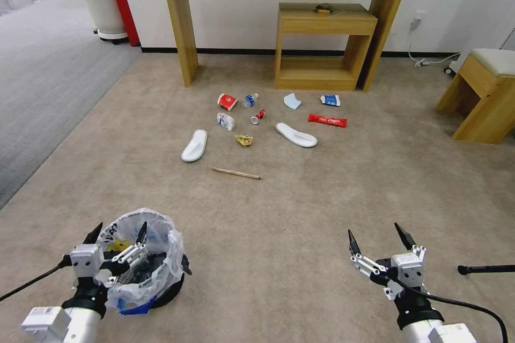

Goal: Pick up the trash bin and place the garbage on the floor into it.

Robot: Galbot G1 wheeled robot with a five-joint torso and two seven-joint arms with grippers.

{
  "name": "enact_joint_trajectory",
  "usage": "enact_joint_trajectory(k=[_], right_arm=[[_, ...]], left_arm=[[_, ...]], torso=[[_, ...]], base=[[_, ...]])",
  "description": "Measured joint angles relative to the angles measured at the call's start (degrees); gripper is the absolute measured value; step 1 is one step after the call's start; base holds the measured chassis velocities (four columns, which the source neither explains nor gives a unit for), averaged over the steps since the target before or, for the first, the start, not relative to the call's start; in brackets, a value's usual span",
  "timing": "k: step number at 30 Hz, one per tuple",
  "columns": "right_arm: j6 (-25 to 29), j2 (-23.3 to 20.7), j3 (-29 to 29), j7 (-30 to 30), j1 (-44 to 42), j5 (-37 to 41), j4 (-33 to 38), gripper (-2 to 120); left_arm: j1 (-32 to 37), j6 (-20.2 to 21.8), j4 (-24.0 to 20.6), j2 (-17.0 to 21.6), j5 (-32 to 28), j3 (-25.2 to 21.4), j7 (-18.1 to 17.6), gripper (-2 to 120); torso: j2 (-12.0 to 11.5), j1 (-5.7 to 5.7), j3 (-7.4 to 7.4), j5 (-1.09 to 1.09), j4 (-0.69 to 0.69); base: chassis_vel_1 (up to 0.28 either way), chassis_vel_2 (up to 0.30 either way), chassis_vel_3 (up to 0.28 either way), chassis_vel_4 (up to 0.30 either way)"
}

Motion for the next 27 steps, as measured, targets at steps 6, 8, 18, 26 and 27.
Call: enact_joint_trajectory(k=[6, 8, 18, 26, 27], right_arm=[[-4.4, 0.4, -0.1, -0.2, 2.4, 0.2, 0.7, 100], [-5.8, 0.0, 0.0, 0.1, 3.4, 0.8, 0.9, 100], [-11.0, 0.5, 0.1, -0.3, 5.7, 3.3, 2.3, 100], [-12.7, 0.4, 0.4, 0.3, 7.5, 2.6, 2.6, 100], [-12.7, 0.3, 0.7, 0.4, 7.6, 2.5, 2.6, 100]], left_arm=[[0.1, 1.8, -1.1, 1.2, -0.5, -0.8, -1.0, 100], [0.1, 2.2, -1.2, 1.2, -0.6, -0.8, -1.4, 100], [0.0, 4.8, -0.2, 8.0, -6.1, -3.2, -0.8, 100], [-1.4, 12.2, 6.6, 19.8, -13.3, -4.5, 0.5, 100], [-2.3, 14.4, 8.4, 21.8, -14.6, -4.4, 0.2, 100]], torso=[[0.0, 0.00, 0.00, 0.02, 0.01], [0.0, 0.00, 0.00, 0.01, 0.02], [0.0, 0.00, 0.00, 0.01, 0.00], [0.0, 0.00, 0.00, -0.04, 0.04], [0.0, 0.00, 0.00, -0.02, 0.01]], base=[[0.000, 0.000, 0.000, 0.000], [0.000, 0.000, 0.000, 0.000], [0.000, 0.000, 0.000, 0.000], [0.000, 0.000, 0.000, 0.000], [0.000, 0.000, 0.000, 0.000]])
